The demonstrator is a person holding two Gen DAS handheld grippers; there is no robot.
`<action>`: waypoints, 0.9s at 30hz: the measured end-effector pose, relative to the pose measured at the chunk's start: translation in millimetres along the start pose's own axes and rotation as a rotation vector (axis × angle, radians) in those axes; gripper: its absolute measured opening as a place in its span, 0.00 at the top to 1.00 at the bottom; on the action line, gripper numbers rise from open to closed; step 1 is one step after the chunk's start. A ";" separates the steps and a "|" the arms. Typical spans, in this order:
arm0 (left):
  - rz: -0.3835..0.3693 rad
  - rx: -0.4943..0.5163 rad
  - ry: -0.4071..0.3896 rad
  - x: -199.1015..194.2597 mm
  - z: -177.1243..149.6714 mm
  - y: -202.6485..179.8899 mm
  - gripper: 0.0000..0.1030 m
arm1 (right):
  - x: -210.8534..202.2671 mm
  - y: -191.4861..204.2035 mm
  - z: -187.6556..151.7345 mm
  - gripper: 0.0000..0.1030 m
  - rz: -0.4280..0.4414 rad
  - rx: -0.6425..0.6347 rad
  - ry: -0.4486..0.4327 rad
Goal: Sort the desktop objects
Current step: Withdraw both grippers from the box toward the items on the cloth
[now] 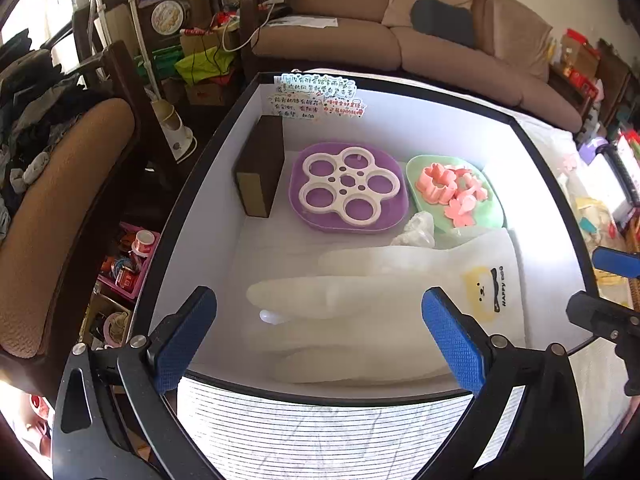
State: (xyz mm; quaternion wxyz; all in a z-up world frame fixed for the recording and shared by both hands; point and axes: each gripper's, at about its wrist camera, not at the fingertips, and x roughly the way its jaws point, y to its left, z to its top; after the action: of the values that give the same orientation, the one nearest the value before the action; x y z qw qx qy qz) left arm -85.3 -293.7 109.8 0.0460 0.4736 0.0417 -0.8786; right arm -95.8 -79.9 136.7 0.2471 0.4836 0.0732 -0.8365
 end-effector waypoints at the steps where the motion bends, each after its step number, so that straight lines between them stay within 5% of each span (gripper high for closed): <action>1: 0.001 0.004 0.000 -0.8 0.4 -1.6 0.00 | -5.2 0.5 -1.2 0.10 0.007 -0.003 -0.008; 9: 0.021 0.058 -0.019 -17.6 -0.6 -28.6 0.00 | -51.4 -5.3 -16.0 0.10 -0.003 -0.041 -0.050; 21: 0.038 0.157 -0.111 -68.7 -20.3 -109.5 0.00 | -113.7 -73.9 -66.5 0.09 -0.055 -0.035 -0.109; 24: -0.017 0.150 -0.157 -82.5 -25.5 -129.5 0.00 | -127.2 -96.4 -76.8 0.09 -0.067 -0.024 -0.133; 27: -0.171 0.129 -0.193 -97.2 -33.3 -152.7 0.00 | -151.1 -138.2 -85.2 0.09 -0.076 0.049 -0.195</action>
State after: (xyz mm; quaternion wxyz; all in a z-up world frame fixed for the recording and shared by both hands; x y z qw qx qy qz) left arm -22.9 -134.2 177.3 -0.0556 0.3837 0.0209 -0.9215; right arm -34.9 122.5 203.9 0.2092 0.4026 0.0468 -0.8899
